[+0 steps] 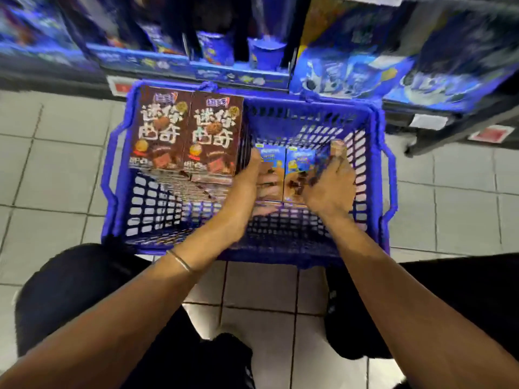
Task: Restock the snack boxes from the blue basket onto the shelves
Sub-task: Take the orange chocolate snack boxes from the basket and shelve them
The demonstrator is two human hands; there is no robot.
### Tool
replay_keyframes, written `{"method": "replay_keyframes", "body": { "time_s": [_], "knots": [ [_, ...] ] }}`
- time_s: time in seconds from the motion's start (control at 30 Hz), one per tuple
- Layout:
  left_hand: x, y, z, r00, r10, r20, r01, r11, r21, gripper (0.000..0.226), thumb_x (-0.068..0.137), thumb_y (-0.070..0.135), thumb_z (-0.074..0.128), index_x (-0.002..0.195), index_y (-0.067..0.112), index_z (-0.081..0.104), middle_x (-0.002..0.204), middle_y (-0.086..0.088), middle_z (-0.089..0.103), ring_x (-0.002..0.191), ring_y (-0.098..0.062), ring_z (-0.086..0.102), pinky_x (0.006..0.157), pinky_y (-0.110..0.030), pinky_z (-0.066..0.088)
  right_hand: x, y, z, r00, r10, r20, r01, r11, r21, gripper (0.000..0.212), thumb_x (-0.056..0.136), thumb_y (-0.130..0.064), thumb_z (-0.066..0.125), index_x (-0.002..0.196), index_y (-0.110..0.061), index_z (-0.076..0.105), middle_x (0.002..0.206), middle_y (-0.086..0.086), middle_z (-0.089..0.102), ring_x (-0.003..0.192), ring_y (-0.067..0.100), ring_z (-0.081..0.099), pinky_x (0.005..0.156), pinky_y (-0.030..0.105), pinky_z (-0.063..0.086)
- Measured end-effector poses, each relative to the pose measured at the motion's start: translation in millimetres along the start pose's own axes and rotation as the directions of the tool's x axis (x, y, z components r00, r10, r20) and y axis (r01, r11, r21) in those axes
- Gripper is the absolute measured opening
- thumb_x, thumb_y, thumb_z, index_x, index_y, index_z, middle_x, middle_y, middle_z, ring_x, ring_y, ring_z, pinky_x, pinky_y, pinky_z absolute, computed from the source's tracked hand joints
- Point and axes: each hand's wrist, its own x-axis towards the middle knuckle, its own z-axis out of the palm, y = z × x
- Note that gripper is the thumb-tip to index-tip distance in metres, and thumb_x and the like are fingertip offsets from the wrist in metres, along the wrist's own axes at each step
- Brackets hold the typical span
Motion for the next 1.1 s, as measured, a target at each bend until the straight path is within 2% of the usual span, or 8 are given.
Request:
{"method": "replay_keyframes", "body": {
  "time_s": [0.17,0.27,0.5,0.57,0.63,0.77,0.9,1.1],
  "knots": [
    [5,1,2,0.996,0.041,0.074,-0.047,0.995,0.086,0.064,0.109,0.061,0.029,0.136,0.014,0.062,0.121,-0.004,0.073,0.100,-0.019,0.070,0.093,-0.043,0.051,-1,-3,12,1.000,-0.022,0.005,0.023,0.991,-0.131,0.097,0.075,-0.031,0.078,0.154,-0.007,0.027,0.165,0.010,0.020,0.140,0.038,0.032,0.106,0.054,0.040],
    [2,1,-1,0.994,0.046,0.098,-0.058,0.991,0.123,0.064,0.108,0.065,0.029,0.137,0.018,0.062,0.121,0.001,0.073,0.110,-0.020,0.071,0.098,-0.047,0.055,0,0,16,0.998,-0.061,-0.010,0.059,0.986,-0.155,0.092,0.077,-0.019,0.079,0.153,-0.011,0.029,0.162,0.010,0.024,0.138,0.042,0.036,0.103,0.054,0.044],
    [-6,8,-8,0.993,0.036,0.114,-0.054,0.986,0.159,0.066,0.106,0.067,0.031,0.136,0.019,0.064,0.127,-0.004,0.072,0.116,-0.021,0.070,0.102,-0.049,0.056,3,4,16,0.977,-0.087,-0.193,0.121,0.978,0.169,0.076,0.077,-0.001,0.072,0.145,-0.009,0.040,0.148,0.014,0.041,0.125,0.039,0.048,0.099,0.048,0.047],
    [-8,12,-9,0.992,0.030,0.119,-0.049,0.987,0.156,0.066,0.106,0.067,0.032,0.138,0.018,0.063,0.129,-0.005,0.071,0.119,-0.024,0.069,0.103,-0.049,0.055,1,1,8,0.981,0.023,-0.195,0.088,0.837,0.540,0.065,0.081,0.003,0.065,0.142,-0.004,0.045,0.140,0.016,0.047,0.124,0.034,0.052,0.104,0.046,0.046],
    [-8,15,-11,0.992,0.021,0.126,-0.042,0.984,0.172,0.066,0.106,0.067,0.033,0.139,0.018,0.062,0.134,-0.007,0.069,0.123,-0.026,0.067,0.104,-0.049,0.054,-3,-5,-4,0.986,0.162,-0.037,-0.058,0.547,0.835,0.062,0.084,0.007,0.062,0.142,-0.006,0.044,0.140,0.014,0.050,0.122,0.029,0.058,0.100,0.045,0.051],
    [-9,21,-17,0.989,0.035,0.144,-0.059,0.985,0.161,0.057,0.105,0.068,0.035,0.134,0.026,0.061,0.138,-0.007,0.064,0.125,-0.025,0.064,0.092,-0.045,0.052,-15,-13,-32,0.968,0.159,0.193,-0.217,0.149,0.965,0.061,0.084,0.013,0.055,0.138,-0.015,0.047,0.135,0.003,0.062,0.110,0.023,0.068,0.071,0.030,0.057],
    [-10,25,-20,0.982,0.069,0.173,-0.079,0.996,0.048,0.054,0.104,0.069,0.039,0.133,0.029,0.062,0.116,0.000,0.075,0.103,-0.019,0.073,0.086,-0.043,0.060,-30,-19,-58,0.968,-0.117,0.223,-0.222,0.021,0.975,0.056,0.086,0.017,0.054,0.135,-0.010,0.054,0.133,0.008,0.067,0.108,0.027,0.072,0.075,0.037,0.060],
    [-15,31,-14,0.962,0.192,0.193,-0.133,0.950,-0.282,0.054,0.108,0.059,0.043,0.126,0.018,0.074,0.126,-0.019,0.076,0.116,-0.037,0.071,0.108,-0.057,0.054,-47,-28,-70,0.896,-0.415,0.157,-0.112,0.129,0.985,0.064,0.083,0.015,0.062,0.142,-0.006,0.048,0.142,0.013,0.058,0.115,0.033,0.068,0.085,0.039,0.058]
  ]
}}
